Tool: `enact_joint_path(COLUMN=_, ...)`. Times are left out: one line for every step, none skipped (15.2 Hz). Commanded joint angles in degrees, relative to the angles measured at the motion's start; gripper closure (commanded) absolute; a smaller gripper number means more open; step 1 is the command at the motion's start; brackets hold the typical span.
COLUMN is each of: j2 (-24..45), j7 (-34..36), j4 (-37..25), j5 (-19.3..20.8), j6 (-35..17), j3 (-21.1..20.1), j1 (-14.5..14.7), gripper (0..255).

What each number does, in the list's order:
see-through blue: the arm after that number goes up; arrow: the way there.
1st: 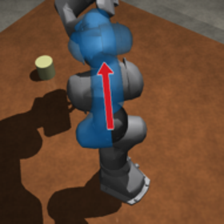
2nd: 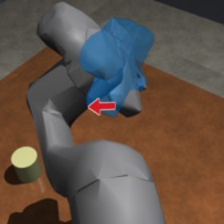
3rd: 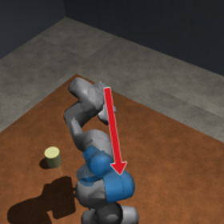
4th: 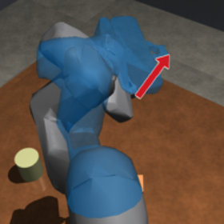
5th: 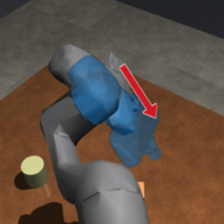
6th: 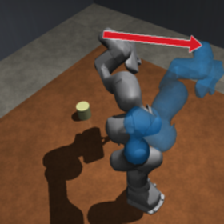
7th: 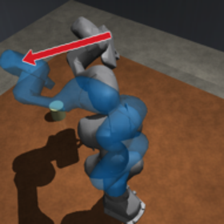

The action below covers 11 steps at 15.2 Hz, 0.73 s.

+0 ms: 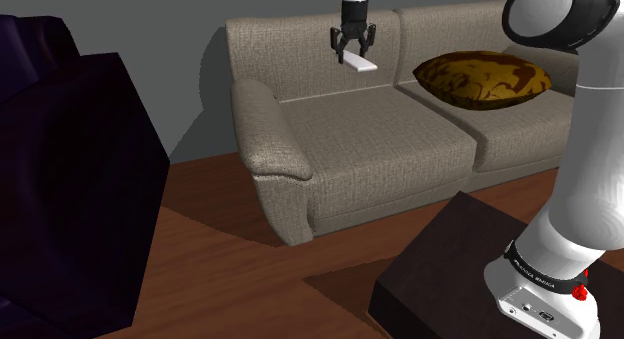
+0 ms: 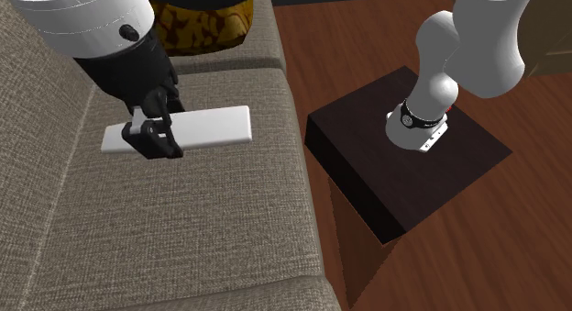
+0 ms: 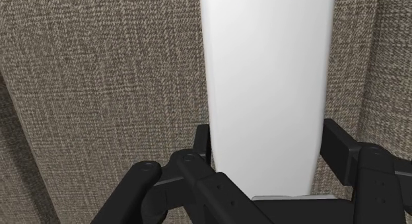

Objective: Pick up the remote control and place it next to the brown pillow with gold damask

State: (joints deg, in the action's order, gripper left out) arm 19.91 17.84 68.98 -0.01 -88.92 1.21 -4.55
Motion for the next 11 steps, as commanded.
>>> enact_joint_path(j2=-1.36, j7=-1.05, j4=1.58, j5=-0.08, j6=-0.22, j3=0.34, j1=-0.72, gripper=255)
enact_joint_path(j2=-2.84, j7=-2.13, j4=3.73, j5=-0.14, j6=-0.89, j3=0.69, j1=-1.45, gripper=255)
enact_joint_path(j2=-4.22, j7=-3.22, j4=5.71, j5=-0.2, j6=-1.5, j3=1.07, j1=-2.17, gripper=255)
enact_joint_path(j2=-5.52, j7=-4.33, j4=7.54, j5=-0.25, j6=-2.04, j3=1.46, j1=-2.88, gripper=255)
enact_joint_path(j2=-6.73, j7=-5.45, j4=9.24, j5=-0.29, j6=-2.53, j3=1.87, j1=-3.59, gripper=255)
enact_joint_path(j2=-7.86, j7=-6.59, j4=10.81, j5=-0.33, j6=-2.97, j3=2.31, j1=-4.28, gripper=255)
enact_joint_path(j2=-8.92, j7=-7.74, j4=12.27, j5=-0.35, j6=-3.37, j3=2.77, j1=-4.96, gripper=255)
enact_joint_path(j2=-9.92, j7=-8.91, j4=13.61, j5=-0.37, j6=-3.72, j3=3.24, j1=-5.64, gripper=255)
enact_joint_path(j2=-10.85, j7=-10.09, j4=14.86, j5=-0.37, j6=-4.05, j3=3.72, j1=-6.33, gripper=255)
enact_joint_path(j2=-11.71, j7=-11.27, j4=16.01, j5=-0.37, j6=-4.33, j3=4.23, j1=-7.0, gripper=255)
enact_joint_path(j2=-12.51, j7=-12.47, j4=17.06, j5=-0.37, j6=-4.59, j3=4.75, j1=-7.68, gripper=255)
